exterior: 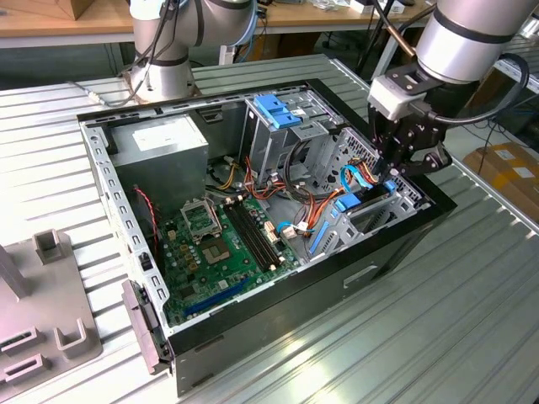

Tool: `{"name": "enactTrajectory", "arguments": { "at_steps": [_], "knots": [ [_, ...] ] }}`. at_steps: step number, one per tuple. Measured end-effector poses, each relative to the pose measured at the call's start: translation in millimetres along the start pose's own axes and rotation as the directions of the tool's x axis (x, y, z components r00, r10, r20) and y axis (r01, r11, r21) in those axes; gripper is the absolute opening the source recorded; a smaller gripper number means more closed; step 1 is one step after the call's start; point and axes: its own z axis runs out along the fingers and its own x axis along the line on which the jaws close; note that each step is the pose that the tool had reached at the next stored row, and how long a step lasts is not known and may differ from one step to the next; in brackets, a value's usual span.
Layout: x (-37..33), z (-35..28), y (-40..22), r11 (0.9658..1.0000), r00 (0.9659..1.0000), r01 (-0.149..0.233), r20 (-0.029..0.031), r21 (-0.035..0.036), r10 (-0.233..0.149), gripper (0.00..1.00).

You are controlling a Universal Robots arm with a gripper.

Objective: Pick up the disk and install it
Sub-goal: 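Insert the second disk wire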

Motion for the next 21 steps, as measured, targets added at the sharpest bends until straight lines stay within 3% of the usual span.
{"name": "enactTrajectory", "arguments": {
  "at_steps": [6,7,8,9,12,21],
  "knots": [
    [0.0,-1.4,-0.1,1.0,1.0,0.0,0.0001,-0.0017,0.0,0.24],
    [0.0,-1.5,-0.2,0.9999,1.0,0.0,-0.0004,-0.0126,0.0,0.24],
    [0.0,-1.2,-0.3,0.9994,1.0,0.0,-0.0005,-0.0353,0.0,0.24],
    [0.0,-1.1,-0.4,0.9986,1.0,0.0,-0.0008,-0.0525,0.0,0.24],
    [0.0,-1.1,-0.5,0.9976,1.0,0.0,-0.0012,-0.0686,0.0,0.24],
    [-13.2,-2.2,10.1,0.9975,1.0,-0.003,-0.0014,-0.0706,0.003,0.24]
  ]
}}
